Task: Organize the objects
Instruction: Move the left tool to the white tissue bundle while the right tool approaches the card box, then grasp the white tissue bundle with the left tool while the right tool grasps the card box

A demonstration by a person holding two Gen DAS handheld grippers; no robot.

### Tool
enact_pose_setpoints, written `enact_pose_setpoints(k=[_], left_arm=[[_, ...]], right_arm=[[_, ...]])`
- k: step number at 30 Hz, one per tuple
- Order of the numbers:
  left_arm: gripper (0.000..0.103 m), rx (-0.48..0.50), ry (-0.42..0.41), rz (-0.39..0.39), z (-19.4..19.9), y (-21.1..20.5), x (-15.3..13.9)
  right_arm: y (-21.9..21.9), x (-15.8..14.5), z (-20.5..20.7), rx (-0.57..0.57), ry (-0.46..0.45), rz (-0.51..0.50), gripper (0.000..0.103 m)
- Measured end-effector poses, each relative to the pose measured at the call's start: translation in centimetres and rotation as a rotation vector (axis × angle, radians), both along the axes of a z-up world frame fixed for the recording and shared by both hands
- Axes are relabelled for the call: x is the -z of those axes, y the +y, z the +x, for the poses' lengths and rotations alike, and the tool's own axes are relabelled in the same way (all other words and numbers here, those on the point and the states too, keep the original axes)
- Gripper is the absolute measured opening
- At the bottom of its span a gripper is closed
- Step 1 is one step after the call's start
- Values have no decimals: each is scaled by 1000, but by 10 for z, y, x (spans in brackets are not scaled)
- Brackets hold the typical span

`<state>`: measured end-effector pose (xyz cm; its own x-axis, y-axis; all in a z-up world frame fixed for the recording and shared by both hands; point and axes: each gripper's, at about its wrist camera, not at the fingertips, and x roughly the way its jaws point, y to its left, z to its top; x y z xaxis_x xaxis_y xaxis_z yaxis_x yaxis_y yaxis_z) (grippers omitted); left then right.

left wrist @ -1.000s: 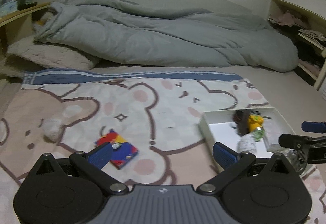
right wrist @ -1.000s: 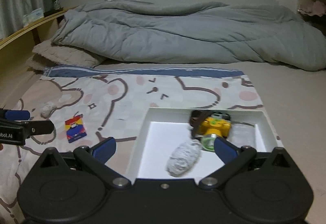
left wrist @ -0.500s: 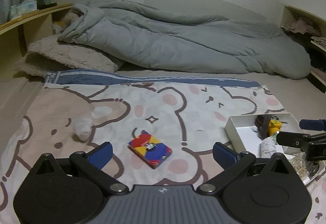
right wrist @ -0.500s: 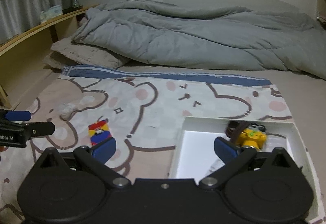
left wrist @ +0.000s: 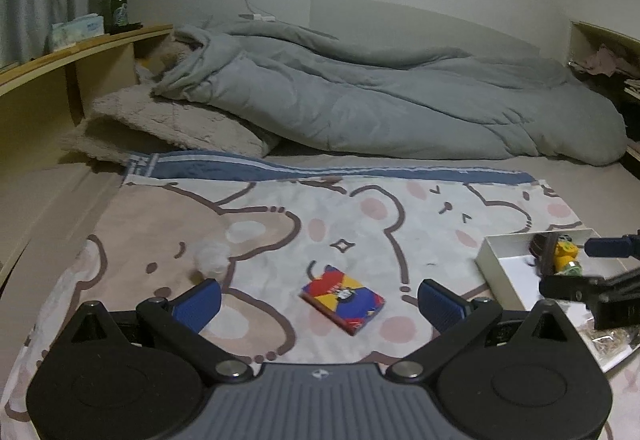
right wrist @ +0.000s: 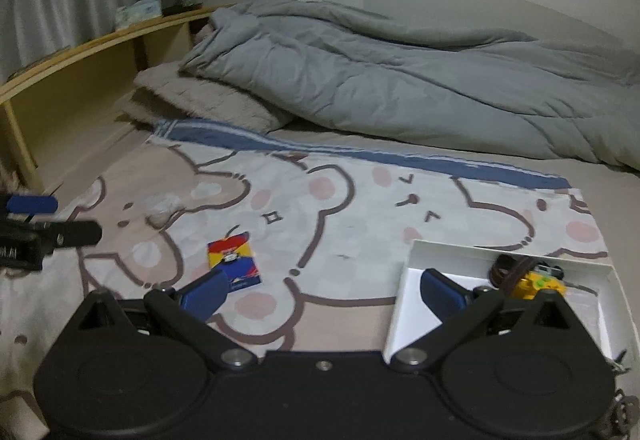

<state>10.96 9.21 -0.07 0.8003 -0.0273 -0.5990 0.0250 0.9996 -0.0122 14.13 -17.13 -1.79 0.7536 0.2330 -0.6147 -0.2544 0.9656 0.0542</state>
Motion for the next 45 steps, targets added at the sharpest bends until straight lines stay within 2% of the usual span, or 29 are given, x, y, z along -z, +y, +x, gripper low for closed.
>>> enact_pose_setpoints(k=[10, 13, 15, 20, 25, 27, 28, 33, 39, 41, 45], left_arm=[[103, -63, 31, -9, 22, 50, 19], [102, -100, 34, -47, 32, 65, 24], [101, -114, 39, -75, 42, 74, 30], [89, -180, 70, -68, 69, 89, 55], [77, -225, 92, -96, 96, 107, 77], [63, -225, 104, -78, 109, 111, 83], [62, -222, 110, -74, 114, 112, 85], [62, -191, 131, -71, 135, 116, 99], [63, -186, 179, -102, 156, 122, 116], [63, -186, 189, -114, 162, 124, 120], [62, -209, 213, -126, 171, 128, 128]], right_arm=[[39, 14, -5, -17, 7, -48, 103], [52, 22, -5, -35, 12, -93, 103], [56, 26, -6, -74, -5, -77, 103], [67, 39, 4, -118, -3, -13, 103], [76, 58, 18, -144, -15, -58, 103], [78, 67, 29, -138, 19, -58, 103], [78, 71, 34, -130, 38, -50, 103], [81, 91, 63, -115, 106, 8, 103], [99, 113, 97, -133, 125, 30, 102], [106, 118, 105, -157, 131, 34, 93], [123, 130, 119, -178, 154, 10, 86]])
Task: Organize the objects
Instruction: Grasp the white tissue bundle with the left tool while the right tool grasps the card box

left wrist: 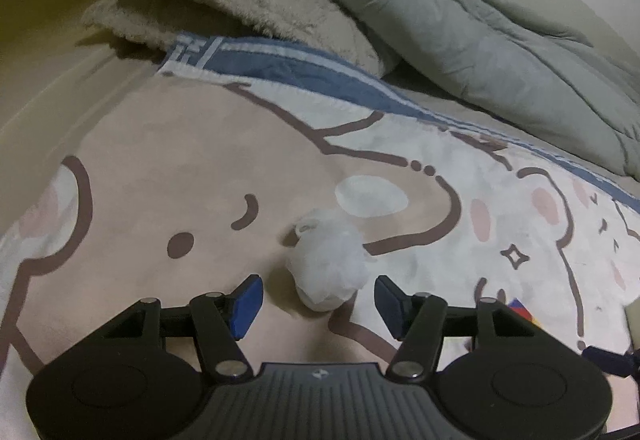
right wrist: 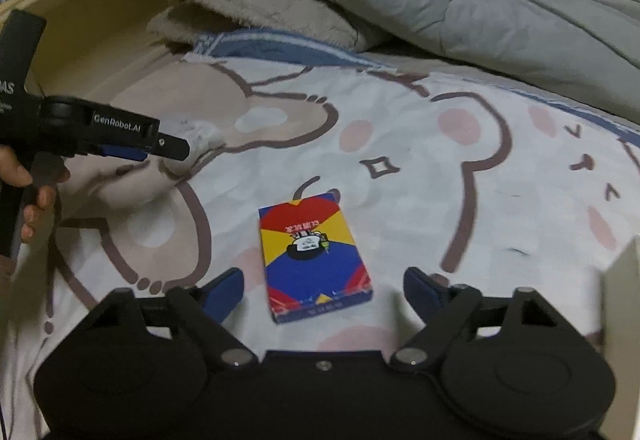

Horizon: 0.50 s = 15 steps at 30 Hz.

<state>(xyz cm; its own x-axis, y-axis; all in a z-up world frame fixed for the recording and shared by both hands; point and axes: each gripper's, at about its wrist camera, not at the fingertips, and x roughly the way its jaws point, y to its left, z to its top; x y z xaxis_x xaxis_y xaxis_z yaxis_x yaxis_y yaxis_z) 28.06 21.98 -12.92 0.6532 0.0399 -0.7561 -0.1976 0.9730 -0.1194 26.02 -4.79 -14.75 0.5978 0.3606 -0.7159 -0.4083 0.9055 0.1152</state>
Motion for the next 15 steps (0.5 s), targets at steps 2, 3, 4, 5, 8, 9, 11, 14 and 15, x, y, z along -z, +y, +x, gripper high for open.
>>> enact_pose_setpoints(k=[2, 3, 4, 5, 8, 9, 11, 14, 15], left_arm=[[55, -8, 9, -18, 2, 1, 4], [45, -6, 16, -25, 3, 1, 5], [39, 1, 24, -27, 5, -1, 7], [27, 9, 31, -22, 5, -3, 8], [25, 10, 36, 18, 6, -9, 6], [25, 11, 37, 24, 5, -12, 4], [25, 17, 39, 24, 1, -16, 0], [25, 35, 57, 32, -9, -24, -5], [25, 43, 67, 38, -13, -28, -6]], right_arm=[[7, 5, 6, -15, 8, -12, 81], [9, 8, 7, -24, 12, -17, 78], [11, 9, 9, -32, 17, -24, 71], [13, 11, 10, -36, 23, -29, 68], [12, 10, 12, -17, 47, -40, 64], [10, 8, 10, -18, 51, -38, 64], [6, 5, 5, -23, 64, -53, 64], [0, 1, -12, -39, 75, -89, 64], [-3, -1, -20, -39, 84, -98, 64]])
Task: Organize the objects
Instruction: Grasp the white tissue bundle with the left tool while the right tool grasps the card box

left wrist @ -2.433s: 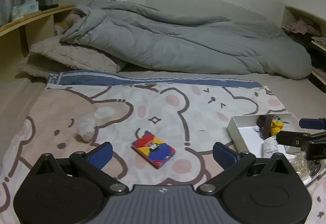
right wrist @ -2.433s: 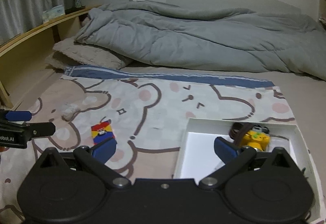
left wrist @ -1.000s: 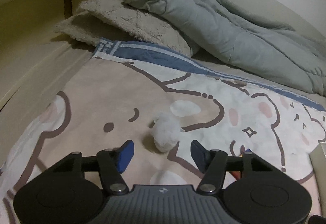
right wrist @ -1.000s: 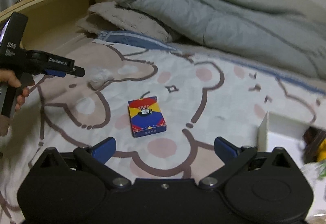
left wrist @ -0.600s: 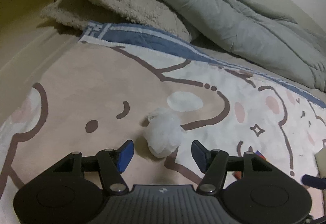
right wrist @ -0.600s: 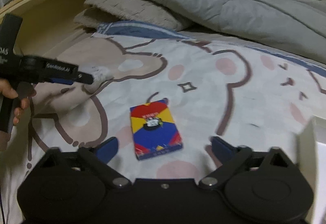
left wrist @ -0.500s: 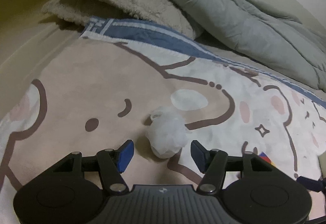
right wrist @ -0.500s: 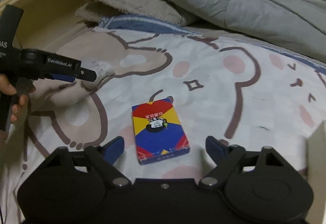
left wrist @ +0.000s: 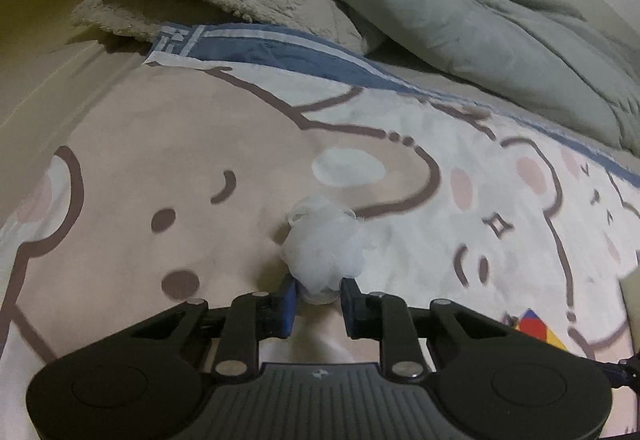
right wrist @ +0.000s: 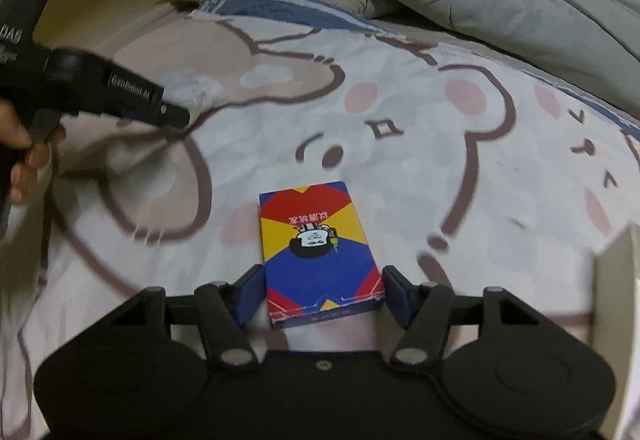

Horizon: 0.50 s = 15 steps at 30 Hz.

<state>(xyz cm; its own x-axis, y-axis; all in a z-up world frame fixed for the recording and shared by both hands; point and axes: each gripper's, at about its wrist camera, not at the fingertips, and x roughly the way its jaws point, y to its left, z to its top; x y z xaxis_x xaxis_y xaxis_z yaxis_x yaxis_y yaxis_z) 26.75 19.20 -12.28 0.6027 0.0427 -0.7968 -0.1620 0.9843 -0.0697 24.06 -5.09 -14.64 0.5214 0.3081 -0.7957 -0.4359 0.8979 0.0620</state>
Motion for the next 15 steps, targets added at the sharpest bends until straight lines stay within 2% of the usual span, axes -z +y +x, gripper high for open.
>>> enact_pose_setpoints(k=[4, 9, 15], left_arm=[[25, 18, 39, 1, -19, -11, -7], [25, 62, 40, -71, -53, -25, -19], [25, 127, 58, -102, -99, -45, -27]], right_arm=[[-11, -7, -21, 31, 40, -13, 64], [-24, -15, -49, 50, 88, -28, 64], [-48, -23, -91, 49, 165, -35, 64]])
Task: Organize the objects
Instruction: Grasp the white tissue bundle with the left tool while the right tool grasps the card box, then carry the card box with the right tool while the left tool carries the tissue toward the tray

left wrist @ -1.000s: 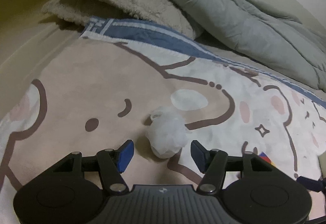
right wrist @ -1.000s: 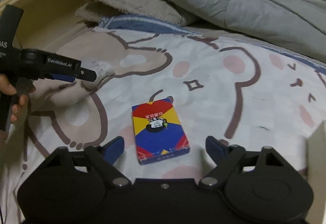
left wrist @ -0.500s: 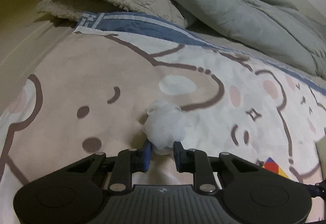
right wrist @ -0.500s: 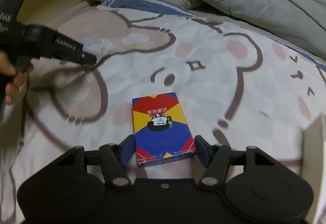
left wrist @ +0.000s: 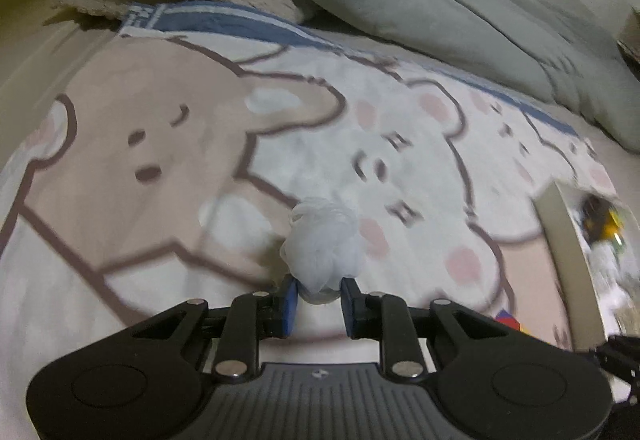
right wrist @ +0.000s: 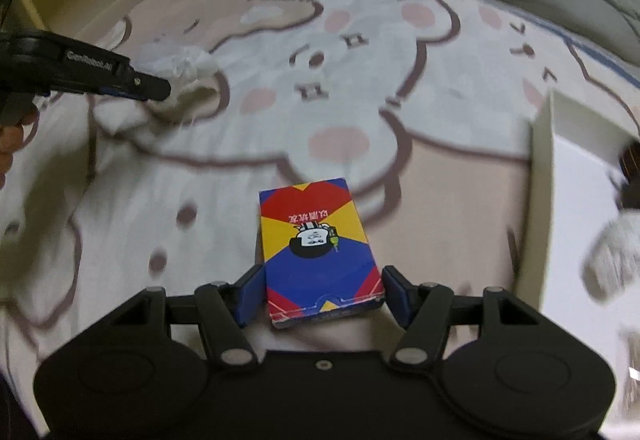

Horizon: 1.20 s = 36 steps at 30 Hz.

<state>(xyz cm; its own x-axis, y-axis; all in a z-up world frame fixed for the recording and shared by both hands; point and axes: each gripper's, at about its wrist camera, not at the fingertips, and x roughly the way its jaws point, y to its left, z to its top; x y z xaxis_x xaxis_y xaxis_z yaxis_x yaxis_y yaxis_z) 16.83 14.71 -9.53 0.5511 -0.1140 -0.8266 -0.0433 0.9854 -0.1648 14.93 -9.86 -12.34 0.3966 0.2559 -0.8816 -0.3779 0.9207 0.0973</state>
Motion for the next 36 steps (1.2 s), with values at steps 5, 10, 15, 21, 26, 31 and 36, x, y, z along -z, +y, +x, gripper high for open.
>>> enact_pose_setpoints(k=[5, 10, 15, 21, 26, 31, 36], left_arm=[[25, 63, 25, -12, -38, -13, 1], [25, 129, 72, -19, -62, -28, 8], [44, 154, 95, 21, -67, -43, 13], [68, 154, 73, 74, -50, -52, 11], [65, 195, 107, 160, -42, -62, 22], [44, 226, 143, 182, -41, -57, 31], [32, 238, 134, 165, -42, -57, 30]], right_arm=[[-16, -1, -32, -22, 44, -7, 64], [-26, 3, -58, -32, 83, -3, 64], [-21, 6, -72, -74, 97, -28, 63], [-20, 11, -66, -72, 108, -25, 70], [-21, 12, -57, -53, 115, 8, 69], [-24, 16, -50, -45, 135, 22, 66], [-20, 15, -51, -74, 112, 12, 61]])
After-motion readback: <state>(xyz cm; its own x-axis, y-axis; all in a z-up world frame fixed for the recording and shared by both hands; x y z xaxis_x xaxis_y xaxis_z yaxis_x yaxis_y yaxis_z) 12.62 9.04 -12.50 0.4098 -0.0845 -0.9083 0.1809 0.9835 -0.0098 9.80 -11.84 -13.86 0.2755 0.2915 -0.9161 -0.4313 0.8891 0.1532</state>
